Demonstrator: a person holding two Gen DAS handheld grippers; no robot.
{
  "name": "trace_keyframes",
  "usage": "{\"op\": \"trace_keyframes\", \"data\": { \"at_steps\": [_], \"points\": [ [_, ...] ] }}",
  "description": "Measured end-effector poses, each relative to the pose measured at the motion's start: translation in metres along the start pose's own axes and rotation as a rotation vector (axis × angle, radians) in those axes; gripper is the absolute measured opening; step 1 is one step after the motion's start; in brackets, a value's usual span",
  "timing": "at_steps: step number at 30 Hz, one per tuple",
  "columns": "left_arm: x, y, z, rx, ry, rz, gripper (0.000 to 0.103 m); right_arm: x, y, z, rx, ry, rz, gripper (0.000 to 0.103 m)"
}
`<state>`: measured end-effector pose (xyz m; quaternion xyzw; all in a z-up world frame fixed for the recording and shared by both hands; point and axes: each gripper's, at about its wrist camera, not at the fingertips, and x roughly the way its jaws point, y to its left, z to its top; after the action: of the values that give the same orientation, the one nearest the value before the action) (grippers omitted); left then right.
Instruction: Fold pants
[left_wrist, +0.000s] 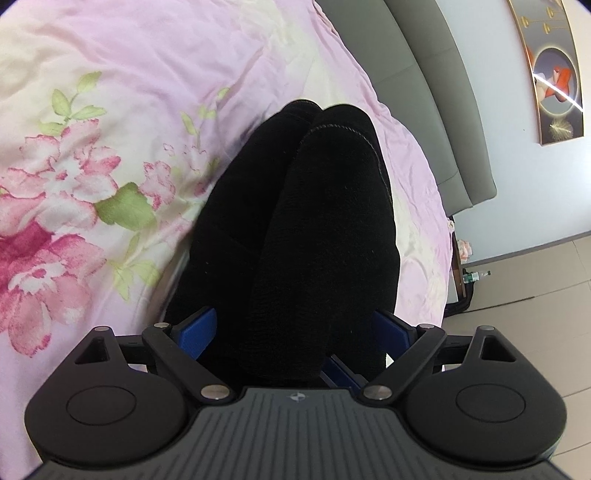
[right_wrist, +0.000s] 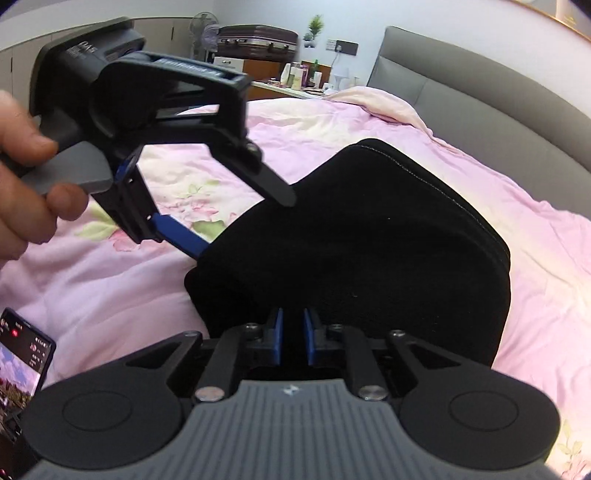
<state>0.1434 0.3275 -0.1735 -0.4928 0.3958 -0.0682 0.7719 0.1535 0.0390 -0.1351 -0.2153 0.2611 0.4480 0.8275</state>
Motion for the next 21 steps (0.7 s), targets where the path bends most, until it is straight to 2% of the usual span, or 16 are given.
{"op": "trace_keyframes", "data": {
  "at_steps": [2,6,7,8,9,13,15,18,19,21],
  "points": [
    [0.004,-0.003,-0.002,0.015,0.005,0.001,0.103,-0.006,-0.005,0.002,0.048,-0.007,0.027,0.013],
    [0.017,-0.010,-0.006,0.075,0.015,0.060,0.102,-0.018,-0.012,-0.001,0.074,-0.027,0.023,0.014],
    [0.017,-0.011,-0.009,0.076,0.004,0.072,0.093,-0.019,-0.012,-0.002,0.076,-0.029,0.016,0.014],
    [0.014,-0.015,-0.010,0.085,-0.014,0.099,0.067,-0.022,-0.014,-0.002,0.079,-0.031,0.010,0.015],
    [0.009,-0.020,-0.010,0.107,-0.023,0.101,0.052,-0.025,-0.016,-0.002,0.082,-0.034,0.001,0.016],
    [-0.013,-0.049,-0.010,0.201,-0.049,0.091,0.034,-0.046,-0.029,0.000,0.112,-0.065,-0.022,0.019],
    [-0.021,-0.064,-0.011,0.246,-0.038,0.072,0.033,-0.055,-0.036,0.003,0.127,-0.080,-0.028,0.020],
    [-0.029,-0.084,-0.011,0.343,-0.061,0.100,0.033,-0.064,-0.046,0.011,0.174,-0.103,-0.004,0.022],
    [-0.027,-0.086,-0.009,0.358,-0.064,0.112,0.033,-0.065,-0.051,0.017,0.192,-0.108,0.010,0.025],
    [-0.024,-0.082,-0.005,0.348,-0.053,0.116,0.033,-0.063,-0.065,0.035,0.233,-0.113,0.019,0.041]
  ]
}}
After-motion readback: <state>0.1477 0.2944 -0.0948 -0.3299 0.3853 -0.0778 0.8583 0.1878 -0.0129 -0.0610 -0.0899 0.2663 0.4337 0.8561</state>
